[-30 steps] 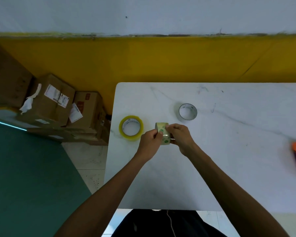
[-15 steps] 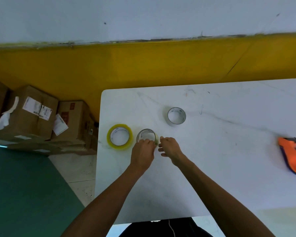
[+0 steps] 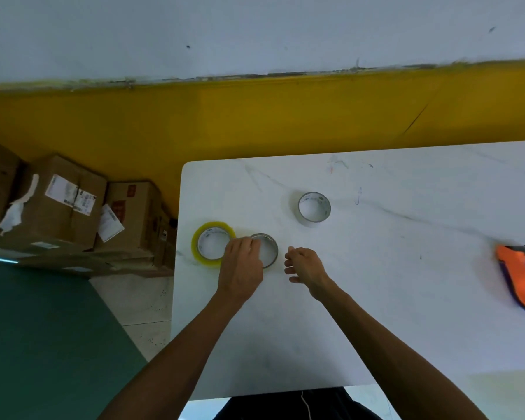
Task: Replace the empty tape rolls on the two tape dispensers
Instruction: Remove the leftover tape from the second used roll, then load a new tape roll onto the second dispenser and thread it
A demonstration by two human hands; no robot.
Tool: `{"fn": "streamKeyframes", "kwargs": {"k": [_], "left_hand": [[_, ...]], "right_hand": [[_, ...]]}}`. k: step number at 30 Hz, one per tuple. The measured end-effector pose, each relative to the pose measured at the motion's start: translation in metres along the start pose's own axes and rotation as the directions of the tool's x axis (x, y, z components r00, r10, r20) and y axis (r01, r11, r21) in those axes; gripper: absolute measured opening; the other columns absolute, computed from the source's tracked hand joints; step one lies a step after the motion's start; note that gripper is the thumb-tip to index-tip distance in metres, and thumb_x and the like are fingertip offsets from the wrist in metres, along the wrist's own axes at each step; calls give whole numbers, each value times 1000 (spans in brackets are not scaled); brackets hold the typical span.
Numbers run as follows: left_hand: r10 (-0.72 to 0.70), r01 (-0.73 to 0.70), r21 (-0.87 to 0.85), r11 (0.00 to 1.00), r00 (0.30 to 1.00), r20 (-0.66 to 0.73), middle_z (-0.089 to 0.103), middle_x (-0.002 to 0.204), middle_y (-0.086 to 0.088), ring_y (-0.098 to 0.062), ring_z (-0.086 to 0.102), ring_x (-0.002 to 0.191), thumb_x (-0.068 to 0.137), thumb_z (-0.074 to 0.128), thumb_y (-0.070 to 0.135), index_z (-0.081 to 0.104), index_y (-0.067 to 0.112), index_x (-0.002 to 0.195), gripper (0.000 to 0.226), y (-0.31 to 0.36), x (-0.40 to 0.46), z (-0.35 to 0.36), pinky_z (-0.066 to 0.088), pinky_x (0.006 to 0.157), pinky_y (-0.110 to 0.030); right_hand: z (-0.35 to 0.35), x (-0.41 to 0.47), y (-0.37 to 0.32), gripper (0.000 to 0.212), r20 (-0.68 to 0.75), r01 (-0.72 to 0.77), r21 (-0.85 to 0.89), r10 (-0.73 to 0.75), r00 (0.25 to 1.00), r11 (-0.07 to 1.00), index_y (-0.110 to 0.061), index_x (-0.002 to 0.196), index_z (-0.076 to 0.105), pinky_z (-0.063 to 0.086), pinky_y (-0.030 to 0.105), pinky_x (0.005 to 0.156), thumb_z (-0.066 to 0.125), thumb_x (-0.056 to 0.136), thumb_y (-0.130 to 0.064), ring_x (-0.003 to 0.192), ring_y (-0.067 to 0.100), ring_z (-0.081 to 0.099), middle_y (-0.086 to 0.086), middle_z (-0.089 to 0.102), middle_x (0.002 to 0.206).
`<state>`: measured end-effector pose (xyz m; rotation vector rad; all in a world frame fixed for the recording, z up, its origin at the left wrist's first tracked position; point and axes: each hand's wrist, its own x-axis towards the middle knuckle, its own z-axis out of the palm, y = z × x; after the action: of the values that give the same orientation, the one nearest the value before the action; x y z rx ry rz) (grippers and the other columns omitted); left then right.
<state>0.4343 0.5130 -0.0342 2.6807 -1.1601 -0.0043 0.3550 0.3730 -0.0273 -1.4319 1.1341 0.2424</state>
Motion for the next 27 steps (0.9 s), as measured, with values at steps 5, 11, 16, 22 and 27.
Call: {"fn": "streamKeyframes", "kwargs": {"k": [5,11,16,22,27], "left_hand": [[-164,162,41,986,986,41,68,91,-16,-31,65,83,68,71,6,65,1,96,29,-30,4,-9,55,75,-40],[-335,359,-9,933,881,333,68,85,-22,-36,66,74,78,62,4,67,-4,88,13,-38,-9,-1,49,56,-33],[-362,398,-37,916,866,344,69,89,-21,-35,66,78,80,56,1,66,-1,91,16,-41,-6,-3,43,57,-29],[-430,475,-147,868,866,256,66,85,-19,-35,65,76,77,55,-1,62,-1,86,11,-45,-2,-21,47,56,-33],[-435,455,-233,859,890,133,64,95,-21,-40,62,88,93,50,15,59,1,98,18,-35,11,-47,45,66,-39]], "right_hand": [[-1,-3,-4,33,12,12,34,-12,1000,999,-3,99,62,57,40,79,43,99,-31,77,20,59,9,62,88],[-2,-7,-14,39,2,47,48,-48,999,998,6,108,61,49,31,67,47,97,-28,76,20,57,9,61,87],[-5,-9,-21,36,-17,77,40,-76,997,996,4,107,61,51,32,70,47,97,-28,78,19,59,9,62,90],[-12,-14,-21,38,-58,88,63,-84,995,994,8,107,59,51,32,69,47,95,-26,77,20,59,10,62,89],[-16,-26,-20,37,-102,122,102,-112,988,987,7,106,60,53,33,70,47,95,-26,78,19,59,10,63,90]]}}
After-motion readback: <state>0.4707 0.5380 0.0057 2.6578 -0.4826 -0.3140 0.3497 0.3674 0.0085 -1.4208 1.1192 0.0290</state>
